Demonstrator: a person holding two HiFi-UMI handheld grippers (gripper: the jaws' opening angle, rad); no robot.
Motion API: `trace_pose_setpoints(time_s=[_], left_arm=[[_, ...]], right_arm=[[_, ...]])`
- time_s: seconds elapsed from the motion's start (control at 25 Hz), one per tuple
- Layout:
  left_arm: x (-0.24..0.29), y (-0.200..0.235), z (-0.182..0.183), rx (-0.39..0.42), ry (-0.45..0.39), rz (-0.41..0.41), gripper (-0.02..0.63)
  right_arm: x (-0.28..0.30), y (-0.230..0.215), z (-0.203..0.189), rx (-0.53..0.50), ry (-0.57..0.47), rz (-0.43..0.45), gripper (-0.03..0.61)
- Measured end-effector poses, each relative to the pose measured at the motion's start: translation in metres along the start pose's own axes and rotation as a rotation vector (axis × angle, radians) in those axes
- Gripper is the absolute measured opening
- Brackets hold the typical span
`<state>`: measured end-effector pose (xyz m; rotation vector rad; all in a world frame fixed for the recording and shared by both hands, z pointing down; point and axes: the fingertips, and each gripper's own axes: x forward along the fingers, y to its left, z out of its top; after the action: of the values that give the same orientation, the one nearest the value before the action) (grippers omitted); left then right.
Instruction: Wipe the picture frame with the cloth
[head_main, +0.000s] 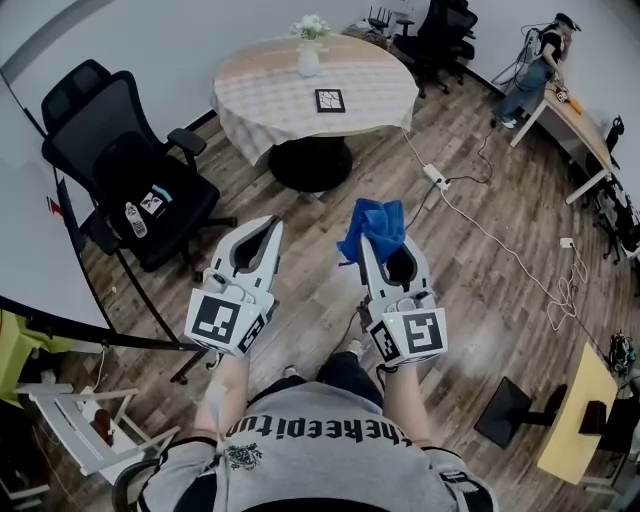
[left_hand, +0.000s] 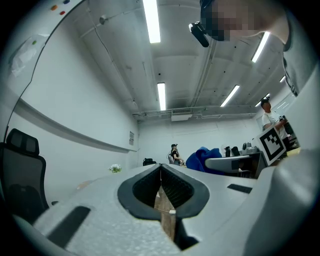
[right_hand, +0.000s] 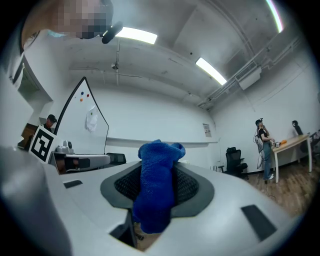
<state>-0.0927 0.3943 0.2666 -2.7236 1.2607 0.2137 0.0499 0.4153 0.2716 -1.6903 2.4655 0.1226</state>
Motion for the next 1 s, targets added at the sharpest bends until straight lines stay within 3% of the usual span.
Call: trace_pose_setpoints(time_s=[1.0], left_arm=[[0.151, -0.063, -0.009, 0.041, -0.031, 0.12, 0.017]], right_arm=[[0.042, -0.147, 0.002, -0.001, 0.005, 0.2, 0.152]])
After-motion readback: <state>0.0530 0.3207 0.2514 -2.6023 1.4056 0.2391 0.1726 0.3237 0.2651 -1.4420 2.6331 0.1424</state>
